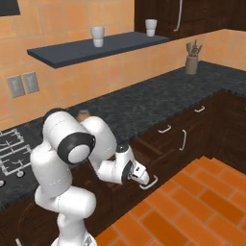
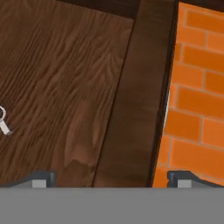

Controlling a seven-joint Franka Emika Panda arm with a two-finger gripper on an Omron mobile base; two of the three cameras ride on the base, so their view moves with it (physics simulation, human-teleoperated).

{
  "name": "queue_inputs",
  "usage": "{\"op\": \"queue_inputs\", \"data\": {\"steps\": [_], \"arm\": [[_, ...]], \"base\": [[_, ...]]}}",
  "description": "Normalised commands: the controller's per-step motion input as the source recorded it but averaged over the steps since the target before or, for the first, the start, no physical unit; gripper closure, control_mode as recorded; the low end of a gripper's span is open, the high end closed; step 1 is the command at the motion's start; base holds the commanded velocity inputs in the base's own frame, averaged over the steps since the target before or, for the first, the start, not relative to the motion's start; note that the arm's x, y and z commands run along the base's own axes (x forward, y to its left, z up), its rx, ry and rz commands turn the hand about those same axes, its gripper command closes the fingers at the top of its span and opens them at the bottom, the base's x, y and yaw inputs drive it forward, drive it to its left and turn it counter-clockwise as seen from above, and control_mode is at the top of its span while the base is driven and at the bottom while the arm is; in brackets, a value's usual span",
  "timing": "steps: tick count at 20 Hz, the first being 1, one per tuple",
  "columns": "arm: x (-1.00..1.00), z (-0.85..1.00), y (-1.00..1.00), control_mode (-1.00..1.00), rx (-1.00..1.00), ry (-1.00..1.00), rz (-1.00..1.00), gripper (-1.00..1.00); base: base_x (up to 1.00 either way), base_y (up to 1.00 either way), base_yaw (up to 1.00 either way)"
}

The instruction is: Pick the tongs from the drawer and place it on the counter.

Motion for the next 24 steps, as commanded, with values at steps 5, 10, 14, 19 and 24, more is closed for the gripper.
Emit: {"op": "queue_inputs", "data": {"steps": [5,10,14,19,24], "arm": [[-0.70,-0.77,-1.00,-1.00,0.05,0.24,-0.06,-1.00],[-0.99,-0.51,-1.00,-1.00,0.13,0.24,-0.07,-1.00],[-0.86,0.25,-1.00,-1.00,0.24,0.32,-0.06,-1.00],[-0.64,1.00,-1.00,-1.00,0.33,0.34,0.00,-1.00],[-0.11,1.00,-0.62,-1.00,0.24,0.25,-0.01,-1.00]], "base": [[0.00,0.00,0.00],[0.00,0.00,0.00],[0.00,0.00,0.00],[0.00,0.00,0.00],[0.00,0.00,0.00]]}}
